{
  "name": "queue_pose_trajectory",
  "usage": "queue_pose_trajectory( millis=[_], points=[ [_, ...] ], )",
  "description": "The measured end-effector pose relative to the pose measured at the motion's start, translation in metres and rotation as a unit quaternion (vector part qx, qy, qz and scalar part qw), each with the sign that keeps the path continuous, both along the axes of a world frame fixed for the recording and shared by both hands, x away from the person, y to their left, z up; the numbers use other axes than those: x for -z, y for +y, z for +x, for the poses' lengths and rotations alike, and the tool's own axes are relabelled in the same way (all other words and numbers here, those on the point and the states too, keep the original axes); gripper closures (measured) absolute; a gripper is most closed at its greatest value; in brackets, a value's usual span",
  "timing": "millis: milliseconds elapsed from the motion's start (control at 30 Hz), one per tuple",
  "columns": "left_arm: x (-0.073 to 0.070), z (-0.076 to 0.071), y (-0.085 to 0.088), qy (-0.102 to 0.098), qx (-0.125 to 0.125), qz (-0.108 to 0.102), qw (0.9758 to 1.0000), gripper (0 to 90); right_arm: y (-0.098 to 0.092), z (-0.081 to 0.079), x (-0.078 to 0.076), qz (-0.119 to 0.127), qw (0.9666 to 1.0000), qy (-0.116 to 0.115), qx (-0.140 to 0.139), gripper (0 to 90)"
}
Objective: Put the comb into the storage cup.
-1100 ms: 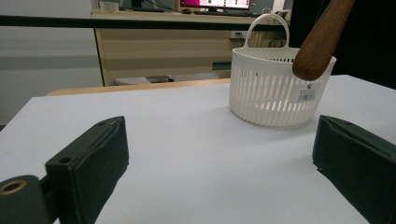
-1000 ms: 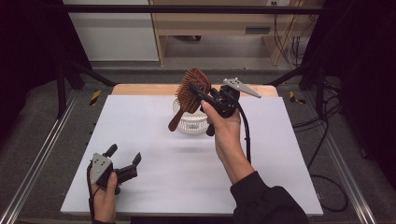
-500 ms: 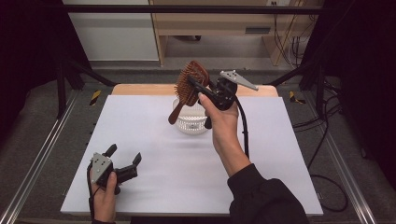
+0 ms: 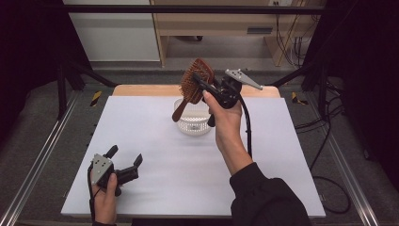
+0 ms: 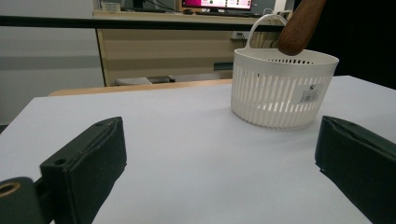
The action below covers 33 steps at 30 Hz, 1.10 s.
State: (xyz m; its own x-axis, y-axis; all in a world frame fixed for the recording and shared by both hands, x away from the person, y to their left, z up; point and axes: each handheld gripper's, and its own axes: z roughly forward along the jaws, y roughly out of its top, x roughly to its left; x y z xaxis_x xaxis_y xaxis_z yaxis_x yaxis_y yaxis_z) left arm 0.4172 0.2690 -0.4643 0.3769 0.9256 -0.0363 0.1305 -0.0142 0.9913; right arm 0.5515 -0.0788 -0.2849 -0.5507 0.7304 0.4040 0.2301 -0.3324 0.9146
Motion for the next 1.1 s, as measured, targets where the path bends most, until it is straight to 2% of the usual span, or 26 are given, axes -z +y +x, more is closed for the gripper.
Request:
queue_pose_trajectory(
  millis=[133, 300, 400, 667, 1100],
  points=[
    [0.0, 0.0, 0.0, -0.001, 0.0, 0.001, 1.0, 2.3, -0.001, 0.003, 0.0, 0.003, 1.0, 0.001, 0.0, 52.0],
    [0.0, 0.0, 0.001, -0.002, -0.001, 0.003, 1.0, 2.3, 0.0, 0.008, 0.0, 0.0, 1.0, -0.009, 0.002, 52.0],
    [0.0, 0.0, 0.001, 0.0, 0.0, 0.003, 1.0, 2.3, -0.002, 0.011, -0.001, 0.011, 0.9999, -0.009, 0.007, 52.0],
    [0.0, 0.0, 0.001, -0.001, 0.0, 0.003, 1.0, 2.3, -0.011, 0.015, -0.003, 0.022, 0.9996, -0.009, 0.018, 52.0],
    [0.0, 0.0, 0.002, 0.0, 0.001, 0.001, 1.0, 2.1, -0.014, 0.02, -0.003, 0.022, 0.9994, -0.007, 0.026, 51.9]
  ],
)
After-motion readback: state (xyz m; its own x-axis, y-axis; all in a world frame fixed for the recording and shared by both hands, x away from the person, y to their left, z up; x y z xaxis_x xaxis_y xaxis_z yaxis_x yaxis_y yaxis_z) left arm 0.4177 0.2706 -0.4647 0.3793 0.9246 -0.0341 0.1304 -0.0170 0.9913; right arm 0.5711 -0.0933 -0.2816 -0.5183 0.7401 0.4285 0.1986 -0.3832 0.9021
